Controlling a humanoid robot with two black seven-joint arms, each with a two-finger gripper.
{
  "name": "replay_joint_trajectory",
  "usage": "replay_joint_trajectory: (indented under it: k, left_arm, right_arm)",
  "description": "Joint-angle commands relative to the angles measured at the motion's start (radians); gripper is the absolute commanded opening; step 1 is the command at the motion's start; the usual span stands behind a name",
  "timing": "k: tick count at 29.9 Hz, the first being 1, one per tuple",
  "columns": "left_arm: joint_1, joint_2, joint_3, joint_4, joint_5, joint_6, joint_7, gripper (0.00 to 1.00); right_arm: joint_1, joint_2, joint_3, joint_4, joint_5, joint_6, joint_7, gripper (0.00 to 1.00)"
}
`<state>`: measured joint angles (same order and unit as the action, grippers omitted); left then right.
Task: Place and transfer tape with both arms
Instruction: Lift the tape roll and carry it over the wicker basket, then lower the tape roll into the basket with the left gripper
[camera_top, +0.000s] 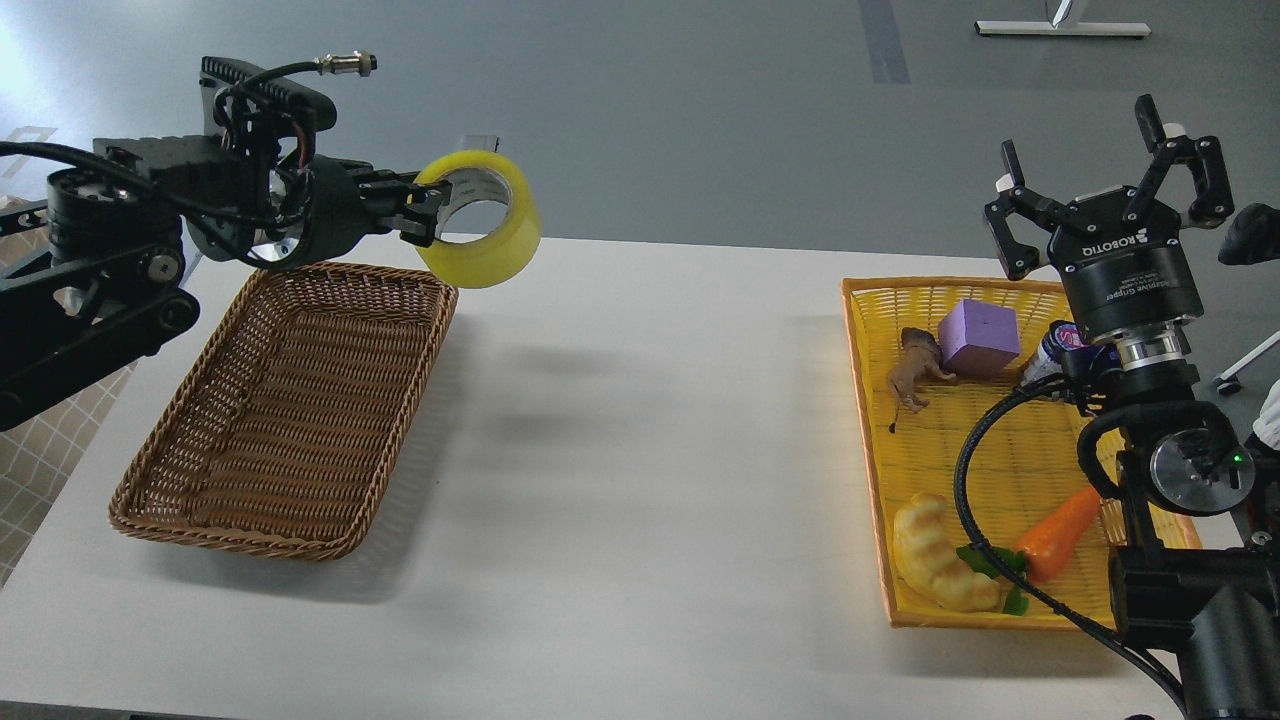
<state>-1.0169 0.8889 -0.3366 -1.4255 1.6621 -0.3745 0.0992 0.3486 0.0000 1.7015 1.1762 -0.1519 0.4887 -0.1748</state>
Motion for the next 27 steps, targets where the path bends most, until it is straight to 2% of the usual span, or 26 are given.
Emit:
replay_joint_trajectory:
  k: [1,10,19,27]
  left_arm:
    - [0.032,0.03,0.002,0.013,0.002,0.006,-0.004,0.0]
    - [0.116,0.128,0.007,0.025,0.011,0.026,-0.038,0.0]
    - [0.224,0.193,0.007,0.109,0.013,0.051,-0.082,0.0]
    - [0.305,0.193,0.007,0.134,0.013,0.1,-0.087,0.0]
  right_arm:
    - [-0.002,0.0,0.0,0.0,0.0,0.0,0.0,0.99]
    - [0.0,0.0,0.003,0.0,0.0,0.0,0.0,0.99]
    - [-0.003,0.0,0.001,0.0,0.0,0.0,-0.002,0.99]
    - [-0.003,0.0,0.001,0.002,0.0,0.0,0.0,0.99]
